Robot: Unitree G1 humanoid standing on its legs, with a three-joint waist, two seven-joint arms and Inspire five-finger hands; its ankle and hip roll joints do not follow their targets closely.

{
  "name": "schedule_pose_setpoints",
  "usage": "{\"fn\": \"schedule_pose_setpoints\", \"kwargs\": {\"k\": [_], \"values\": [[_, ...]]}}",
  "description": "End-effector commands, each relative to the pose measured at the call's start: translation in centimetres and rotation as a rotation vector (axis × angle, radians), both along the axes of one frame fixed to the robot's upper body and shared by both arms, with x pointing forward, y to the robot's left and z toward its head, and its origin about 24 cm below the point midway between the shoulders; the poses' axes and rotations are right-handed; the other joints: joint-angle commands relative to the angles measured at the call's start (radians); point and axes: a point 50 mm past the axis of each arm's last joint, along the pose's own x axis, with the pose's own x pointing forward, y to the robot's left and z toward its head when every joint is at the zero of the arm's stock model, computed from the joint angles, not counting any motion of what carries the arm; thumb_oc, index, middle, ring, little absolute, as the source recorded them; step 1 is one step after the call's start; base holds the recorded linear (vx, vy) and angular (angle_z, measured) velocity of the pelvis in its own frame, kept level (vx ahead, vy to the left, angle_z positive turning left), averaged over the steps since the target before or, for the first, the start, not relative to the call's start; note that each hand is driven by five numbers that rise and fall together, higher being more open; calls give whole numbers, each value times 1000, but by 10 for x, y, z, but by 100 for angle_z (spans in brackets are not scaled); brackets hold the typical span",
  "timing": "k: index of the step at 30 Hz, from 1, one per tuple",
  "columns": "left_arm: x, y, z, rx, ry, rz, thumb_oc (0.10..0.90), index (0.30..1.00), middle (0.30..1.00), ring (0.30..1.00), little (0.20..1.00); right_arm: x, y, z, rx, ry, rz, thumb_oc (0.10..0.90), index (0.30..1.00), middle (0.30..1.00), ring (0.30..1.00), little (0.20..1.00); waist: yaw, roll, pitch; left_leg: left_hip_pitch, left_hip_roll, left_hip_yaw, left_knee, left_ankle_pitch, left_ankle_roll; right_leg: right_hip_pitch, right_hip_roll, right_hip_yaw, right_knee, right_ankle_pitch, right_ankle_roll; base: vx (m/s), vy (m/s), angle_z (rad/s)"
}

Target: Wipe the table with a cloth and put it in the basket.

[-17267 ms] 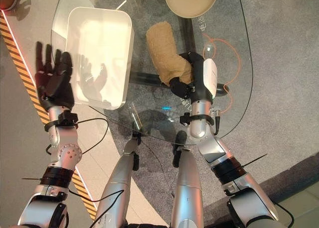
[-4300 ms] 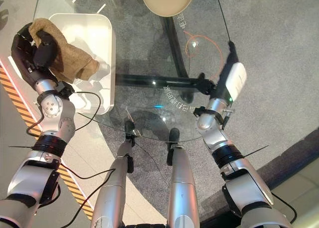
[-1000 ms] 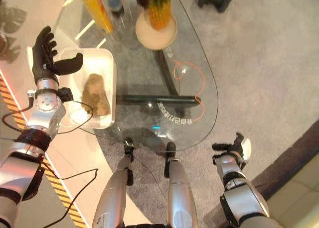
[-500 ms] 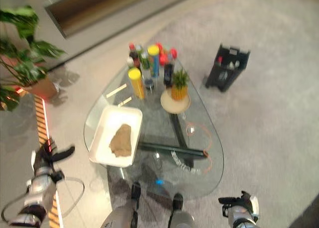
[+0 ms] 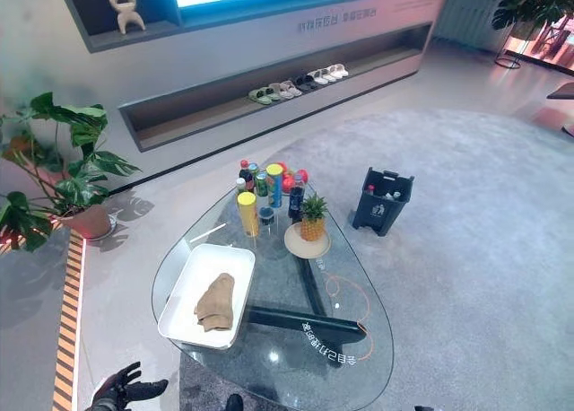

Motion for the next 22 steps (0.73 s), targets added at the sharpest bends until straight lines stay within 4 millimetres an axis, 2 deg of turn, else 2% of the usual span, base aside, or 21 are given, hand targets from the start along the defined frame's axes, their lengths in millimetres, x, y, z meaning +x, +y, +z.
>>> {"fn": "schedule_pose_setpoints", "kwargs": {"k": [1,3,7,13,22], "values": [[25,4,7,32,-15,-78,800,900,900,900,900,21,3,3,-20,-16,87,800,900,900,900,900,12,-11,16,80,-20,50,6,-111,-12,-33,-35,12,27,22,48,0,0,0],[13,-1,0,34,95,-108,800,900,900,900,900,21,10,0,-6,10,130,800,900,900,900,900,10,-13,14,87,-17,53,6,-112,-12,-26,-36,11,28,20,47,0,0,0],[2,-8,-6,9,192,-151,800,900,900,900,900,22,18,-3,13,36,179,800,900,900,900,900,3,-13,7,97,-14,56,6,-119,-13,-18,-35,15,23,19,46,41,7,1],[3,-19,-10,-38,210,-186,800,900,900,900,900,25,26,-5,23,50,246,800,900,900,900,900,-7,-7,7,106,-4,71,6,-121,-17,-13,-42,12,19,20,47,0,0,0],[5,-22,-10,-46,227,-201,800,900,900,900,900,27,26,-4,36,68,269,800,900,900,900,900,-9,-11,6,114,11,91,6,-122,-23,-7,-43,1,17,19,46,9,-3,-3]]}}
